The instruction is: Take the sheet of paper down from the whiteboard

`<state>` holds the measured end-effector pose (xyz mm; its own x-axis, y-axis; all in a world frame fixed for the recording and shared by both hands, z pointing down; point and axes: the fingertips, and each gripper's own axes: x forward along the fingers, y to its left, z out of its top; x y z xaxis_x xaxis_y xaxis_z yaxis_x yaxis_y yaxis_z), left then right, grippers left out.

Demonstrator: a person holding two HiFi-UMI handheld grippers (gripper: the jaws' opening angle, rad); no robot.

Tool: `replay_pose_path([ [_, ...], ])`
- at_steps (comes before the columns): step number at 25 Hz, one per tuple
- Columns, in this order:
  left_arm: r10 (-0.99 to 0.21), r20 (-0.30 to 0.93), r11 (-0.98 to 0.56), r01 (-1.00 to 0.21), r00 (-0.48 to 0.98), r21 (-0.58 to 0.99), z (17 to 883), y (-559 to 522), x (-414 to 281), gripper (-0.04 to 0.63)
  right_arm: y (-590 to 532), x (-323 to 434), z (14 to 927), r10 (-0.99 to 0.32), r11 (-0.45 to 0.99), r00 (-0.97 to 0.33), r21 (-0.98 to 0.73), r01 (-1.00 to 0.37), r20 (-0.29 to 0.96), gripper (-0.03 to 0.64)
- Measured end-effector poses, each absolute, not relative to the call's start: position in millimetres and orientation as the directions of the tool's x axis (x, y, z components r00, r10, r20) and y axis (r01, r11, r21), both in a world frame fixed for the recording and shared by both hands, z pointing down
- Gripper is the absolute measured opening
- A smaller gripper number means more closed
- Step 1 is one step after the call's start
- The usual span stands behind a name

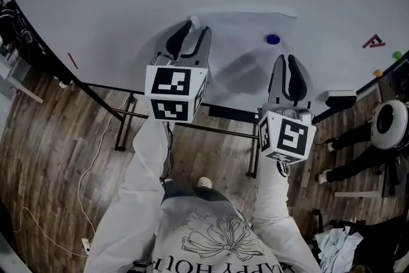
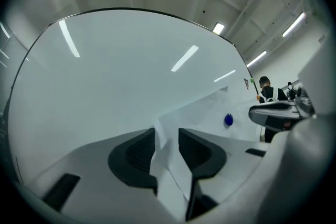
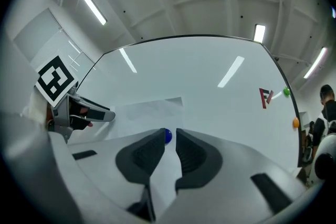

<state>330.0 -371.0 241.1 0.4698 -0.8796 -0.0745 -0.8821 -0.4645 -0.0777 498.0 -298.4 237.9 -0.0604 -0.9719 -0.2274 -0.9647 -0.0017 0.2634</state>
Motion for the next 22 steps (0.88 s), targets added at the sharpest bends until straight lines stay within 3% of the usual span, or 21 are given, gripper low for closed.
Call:
replay_pose_path([
  [11,-0.887,-0.088,-0.454,-0.891,0.454,-0.021,230,-380,333,0.12,-319,492,233,-0.971,0.01,-0.086,0.319,-0.948,-0.224,0.1],
  [22,-0.886,-0.079,-0.458,-0.889,0.458,-0.019,229,-384,322,0.012,-339,481,239,-0.98,-0.028,-0.042,0.345,-0.938,-0.193,0.117],
])
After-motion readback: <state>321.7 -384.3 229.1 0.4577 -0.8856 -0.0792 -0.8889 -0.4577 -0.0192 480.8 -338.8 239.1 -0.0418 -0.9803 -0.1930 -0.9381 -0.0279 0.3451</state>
